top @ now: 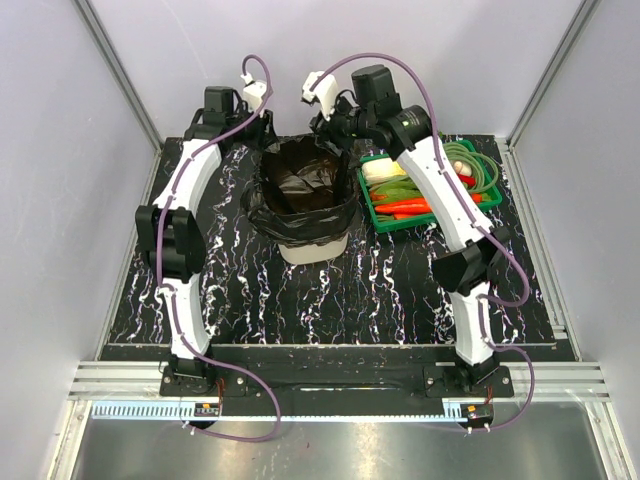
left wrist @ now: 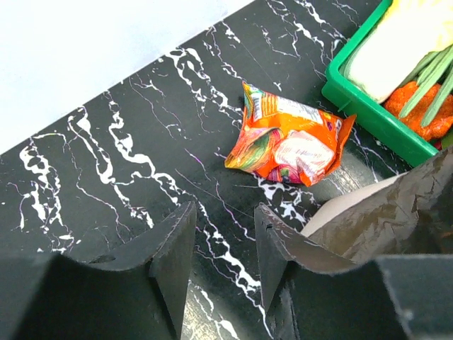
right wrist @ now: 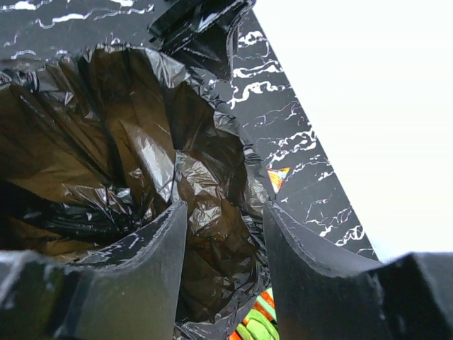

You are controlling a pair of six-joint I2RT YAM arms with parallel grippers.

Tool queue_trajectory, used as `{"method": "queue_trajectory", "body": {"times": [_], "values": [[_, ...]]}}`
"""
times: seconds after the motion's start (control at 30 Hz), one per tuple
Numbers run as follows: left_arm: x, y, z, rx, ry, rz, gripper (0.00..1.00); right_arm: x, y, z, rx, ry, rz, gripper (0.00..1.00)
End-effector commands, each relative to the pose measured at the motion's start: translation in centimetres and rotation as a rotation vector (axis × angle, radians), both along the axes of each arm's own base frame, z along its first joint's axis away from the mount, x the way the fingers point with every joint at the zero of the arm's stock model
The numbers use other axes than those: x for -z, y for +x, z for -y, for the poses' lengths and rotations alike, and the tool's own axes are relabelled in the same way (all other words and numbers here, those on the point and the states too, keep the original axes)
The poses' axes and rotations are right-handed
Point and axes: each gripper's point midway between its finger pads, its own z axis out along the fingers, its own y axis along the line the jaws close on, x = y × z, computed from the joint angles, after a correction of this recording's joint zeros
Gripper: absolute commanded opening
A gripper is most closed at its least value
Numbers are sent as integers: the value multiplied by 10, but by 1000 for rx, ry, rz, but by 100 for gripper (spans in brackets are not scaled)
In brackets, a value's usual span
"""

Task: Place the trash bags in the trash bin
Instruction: Place the trash bag in the trash bin.

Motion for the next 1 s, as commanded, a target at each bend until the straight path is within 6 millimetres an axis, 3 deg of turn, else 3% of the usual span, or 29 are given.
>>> {"method": "queue_trajectory", "body": {"times": [0.0,0.1,0.3,0.6,0.77,0.97], "values": [[-44,1,-6,-47,-29,98,44,-55,4,21,118,158,49,55],[-56,-8,-8,-45,-34,116,47,-62,15,42,172,235,-2,61],[-79,-29,-22,-55,-29,142,50,-49,28,71,176,371,-189,69],[-108,-49,-46,-87,-42,191,53,-16,52,76,191,393,-226,71],[-118,-60,-55,-96,-28,211,54,11,75,86,224,378,-251,71],[-122,-69,-59,-100,-13,225,55,33,81,92,200,385,-312,70]]}}
